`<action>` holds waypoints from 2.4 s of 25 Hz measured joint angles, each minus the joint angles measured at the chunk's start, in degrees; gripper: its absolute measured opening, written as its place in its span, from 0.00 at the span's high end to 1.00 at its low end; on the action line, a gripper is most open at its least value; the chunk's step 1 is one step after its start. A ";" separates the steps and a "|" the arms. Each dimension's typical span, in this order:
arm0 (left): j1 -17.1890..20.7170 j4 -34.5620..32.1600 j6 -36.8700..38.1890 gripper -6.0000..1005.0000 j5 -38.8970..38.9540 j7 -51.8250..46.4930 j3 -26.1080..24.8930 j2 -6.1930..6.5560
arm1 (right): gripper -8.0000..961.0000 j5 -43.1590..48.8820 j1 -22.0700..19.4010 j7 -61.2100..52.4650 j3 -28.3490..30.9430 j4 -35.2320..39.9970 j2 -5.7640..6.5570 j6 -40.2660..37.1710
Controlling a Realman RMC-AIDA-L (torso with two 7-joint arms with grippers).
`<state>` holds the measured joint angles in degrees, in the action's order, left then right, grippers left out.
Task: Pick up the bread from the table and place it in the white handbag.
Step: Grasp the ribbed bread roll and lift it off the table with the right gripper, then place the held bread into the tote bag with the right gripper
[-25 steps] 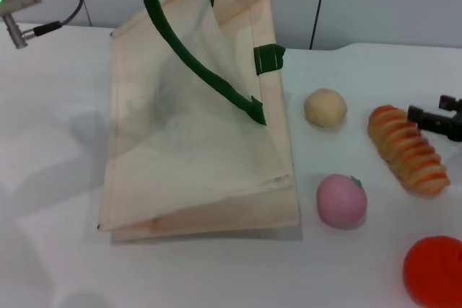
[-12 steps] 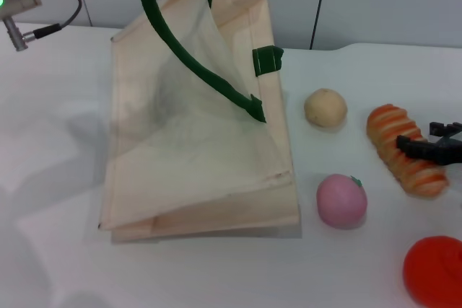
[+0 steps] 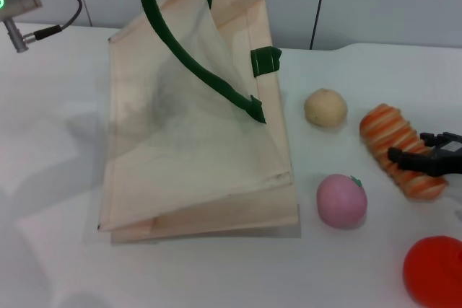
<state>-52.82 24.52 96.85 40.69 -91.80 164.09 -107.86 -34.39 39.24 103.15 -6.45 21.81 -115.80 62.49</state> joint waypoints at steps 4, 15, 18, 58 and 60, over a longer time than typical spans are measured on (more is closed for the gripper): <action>0.02 0.00 0.00 0.93 0.00 0.01 0.00 0.02 | 0.15 0.01 0.02 1.92 -0.09 -0.02 0.14 1.67; 0.06 0.00 0.10 0.93 0.00 -0.28 0.00 0.12 | 0.28 -0.36 -0.03 5.47 0.20 0.15 0.30 5.26; 0.02 0.00 0.17 0.93 0.00 -0.30 0.00 0.12 | 0.39 -1.19 -0.14 5.88 0.56 0.22 0.31 5.65; -7.19 -0.66 0.47 0.90 -5.97 -0.78 0.00 -2.28 | 0.73 -7.08 19.32 7.97 -8.72 -13.52 -0.13 6.60; -7.22 -0.68 0.46 0.90 -5.98 -0.77 0.00 -2.36 | 0.73 -7.04 19.58 8.14 -8.77 -14.02 -0.13 6.91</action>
<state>-60.04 23.85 97.32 34.71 -92.58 164.10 -110.22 -41.44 58.82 111.29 -15.22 7.78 -115.93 69.39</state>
